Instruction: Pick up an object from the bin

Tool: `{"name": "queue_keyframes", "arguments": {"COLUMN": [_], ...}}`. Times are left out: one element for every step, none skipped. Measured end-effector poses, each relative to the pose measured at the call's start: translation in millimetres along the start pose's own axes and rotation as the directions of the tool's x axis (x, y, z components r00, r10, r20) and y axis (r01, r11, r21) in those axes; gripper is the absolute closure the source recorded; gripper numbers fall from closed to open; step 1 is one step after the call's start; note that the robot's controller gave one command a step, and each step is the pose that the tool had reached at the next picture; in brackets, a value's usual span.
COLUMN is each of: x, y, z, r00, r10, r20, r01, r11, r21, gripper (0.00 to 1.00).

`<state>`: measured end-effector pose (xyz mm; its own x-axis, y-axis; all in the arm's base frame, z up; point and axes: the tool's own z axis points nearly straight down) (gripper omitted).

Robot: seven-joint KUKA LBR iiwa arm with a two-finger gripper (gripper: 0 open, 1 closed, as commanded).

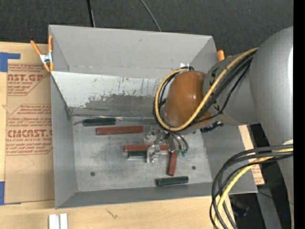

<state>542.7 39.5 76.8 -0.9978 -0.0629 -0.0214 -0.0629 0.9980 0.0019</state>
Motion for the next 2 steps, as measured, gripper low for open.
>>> {"name": "queue_keyframes", "arguments": {"x": [1.7,-50.6], "y": [0,32], "z": [-4,-93], "r00": [1.000,0.891], "r10": [-0.009,-0.455], "r20": [-0.008,-0.017], "r01": [0.009,0.455], "r11": [1.000,0.891], "r21": [0.000,-0.009], "gripper": [1.00,1.00]}}
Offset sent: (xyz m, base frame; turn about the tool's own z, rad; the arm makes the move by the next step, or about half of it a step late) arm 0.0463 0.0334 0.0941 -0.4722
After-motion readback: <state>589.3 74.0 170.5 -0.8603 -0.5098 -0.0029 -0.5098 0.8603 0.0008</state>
